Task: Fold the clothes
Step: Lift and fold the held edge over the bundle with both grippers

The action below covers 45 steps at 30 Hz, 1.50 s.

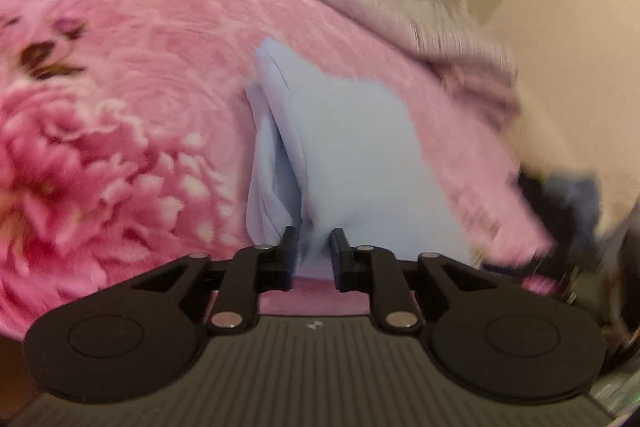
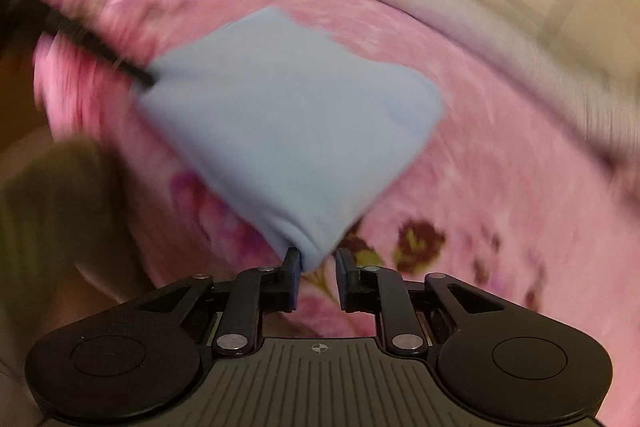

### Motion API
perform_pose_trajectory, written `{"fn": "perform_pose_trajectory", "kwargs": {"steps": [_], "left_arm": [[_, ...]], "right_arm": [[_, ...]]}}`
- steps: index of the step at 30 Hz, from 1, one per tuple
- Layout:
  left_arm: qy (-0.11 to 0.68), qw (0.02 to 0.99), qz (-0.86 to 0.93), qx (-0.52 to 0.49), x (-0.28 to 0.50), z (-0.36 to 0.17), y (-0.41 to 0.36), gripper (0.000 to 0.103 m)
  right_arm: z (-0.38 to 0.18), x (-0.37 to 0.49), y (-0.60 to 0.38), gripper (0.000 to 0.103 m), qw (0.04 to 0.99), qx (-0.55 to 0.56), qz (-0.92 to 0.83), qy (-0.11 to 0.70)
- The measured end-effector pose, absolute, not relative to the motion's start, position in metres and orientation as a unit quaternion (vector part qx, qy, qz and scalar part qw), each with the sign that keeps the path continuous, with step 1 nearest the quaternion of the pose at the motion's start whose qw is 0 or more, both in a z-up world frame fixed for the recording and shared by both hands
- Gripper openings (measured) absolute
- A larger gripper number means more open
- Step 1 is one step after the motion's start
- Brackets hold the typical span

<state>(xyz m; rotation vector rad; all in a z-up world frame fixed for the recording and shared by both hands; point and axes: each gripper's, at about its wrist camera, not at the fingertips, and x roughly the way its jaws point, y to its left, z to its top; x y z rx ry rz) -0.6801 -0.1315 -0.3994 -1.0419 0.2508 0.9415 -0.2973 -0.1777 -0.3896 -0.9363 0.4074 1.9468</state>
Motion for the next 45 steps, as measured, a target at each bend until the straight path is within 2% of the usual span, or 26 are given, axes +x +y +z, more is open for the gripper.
{"fn": "perform_pose_trajectory", "kwargs": {"steps": [6,13,15,17,18,21,24,36,37,39,42,45], "left_arm": [[0.006,0.684,0.415,-0.601,-0.703,-0.411,-0.148,0.036],[-0.069,0.612,0.41,-0.673,-0.69,-0.445,-0.135,0.038],[-0.063,0.615,0.414,-0.668,-0.687,-0.446,-0.131,0.038],[-0.052,0.621,0.419,-0.66,-0.684,-0.445,-0.128,0.03],[-0.046,0.626,0.423,-0.654,-0.683,-0.443,-0.127,0.023],[-0.043,0.627,0.422,-0.653,-0.682,-0.443,-0.125,0.023],[-0.049,0.618,0.422,-0.661,-0.686,-0.445,-0.127,0.024],[-0.039,0.623,0.429,-0.652,-0.684,-0.445,-0.121,0.019],[-0.038,0.624,0.431,-0.651,-0.684,-0.444,-0.121,0.016],[-0.026,0.635,0.442,-0.633,-0.681,-0.439,-0.119,0.01],[0.003,0.657,0.455,-0.601,-0.676,-0.431,-0.115,0.009],[0.055,0.68,0.473,-0.558,-0.665,-0.427,-0.112,0.01]], "right_arm": [[-0.369,-0.239,-0.16,0.023,0.453,-0.199,0.776,0.392],[-0.376,-0.236,-0.139,0.023,0.439,-0.135,0.743,0.487],[-0.382,-0.232,-0.14,0.023,0.433,-0.113,0.727,0.521],[-0.391,-0.221,-0.142,0.023,0.414,-0.076,0.706,0.57],[-0.396,-0.216,-0.144,0.023,0.404,-0.058,0.694,0.593],[-0.426,-0.197,-0.137,0.023,0.354,0.031,0.627,0.693],[-0.453,-0.192,-0.138,0.024,0.318,0.084,0.565,0.757],[-0.468,-0.187,-0.131,0.025,0.336,0.111,0.514,0.782],[-0.467,-0.187,-0.131,0.024,0.339,0.109,0.516,0.779],[-0.466,-0.188,-0.13,0.007,0.344,0.107,0.521,0.774],[-0.446,-0.193,-0.128,0.003,0.365,0.075,0.564,0.737],[-0.44,-0.201,-0.117,0.003,0.396,-0.004,0.579,0.713]]}}
